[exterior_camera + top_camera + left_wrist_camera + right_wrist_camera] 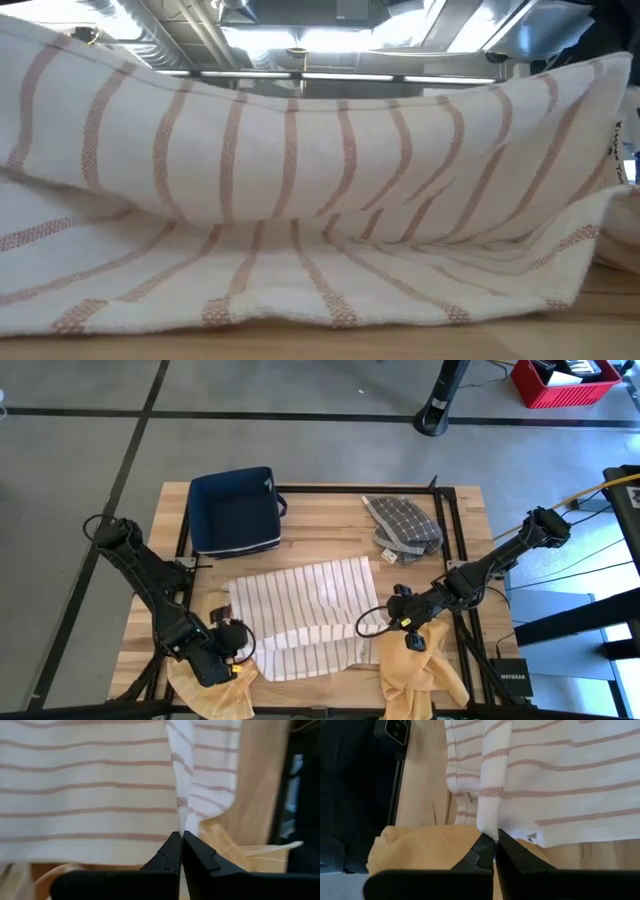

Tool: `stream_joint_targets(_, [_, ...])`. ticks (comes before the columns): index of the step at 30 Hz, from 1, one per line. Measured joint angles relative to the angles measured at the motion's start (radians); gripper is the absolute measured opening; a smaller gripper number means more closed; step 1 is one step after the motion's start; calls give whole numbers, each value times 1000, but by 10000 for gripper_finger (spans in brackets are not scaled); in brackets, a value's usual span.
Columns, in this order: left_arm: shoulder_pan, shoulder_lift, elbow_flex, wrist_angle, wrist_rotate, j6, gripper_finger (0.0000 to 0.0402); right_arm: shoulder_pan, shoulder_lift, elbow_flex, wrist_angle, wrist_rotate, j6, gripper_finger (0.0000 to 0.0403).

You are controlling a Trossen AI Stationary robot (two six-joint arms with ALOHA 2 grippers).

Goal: Fold towel
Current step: Fold the white towel

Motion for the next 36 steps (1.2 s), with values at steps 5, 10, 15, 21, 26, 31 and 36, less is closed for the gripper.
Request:
stream_joint_targets(5, [-3,0,0,34,1,13,0,0,0,0,10,-4,18,7])
stream_joint_targets(10, [-3,0,0,30,0,30,0,0,0,0,10,-44,24,7])
stream_joint_targets(15, [-3,0,0,21,0,38,0,0,0,0,11,-52,48,7])
stream_joint_targets(21, [-3,-8,0,-7,41,35,0,0,0,0,69,-60,68,7])
stream_joint_targets(26, [-3,-42,14,-65,17,9,0,0,0,2,145,-78,92,7])
stream_joint_targets(31, [1,-43,14,-68,-26,28,0,-1,0,2,84,-10,72,7])
stream_joint_targets(36, [15,-58,14,-120,-137,68,0,-2,-14,13,64,127,-21,7])
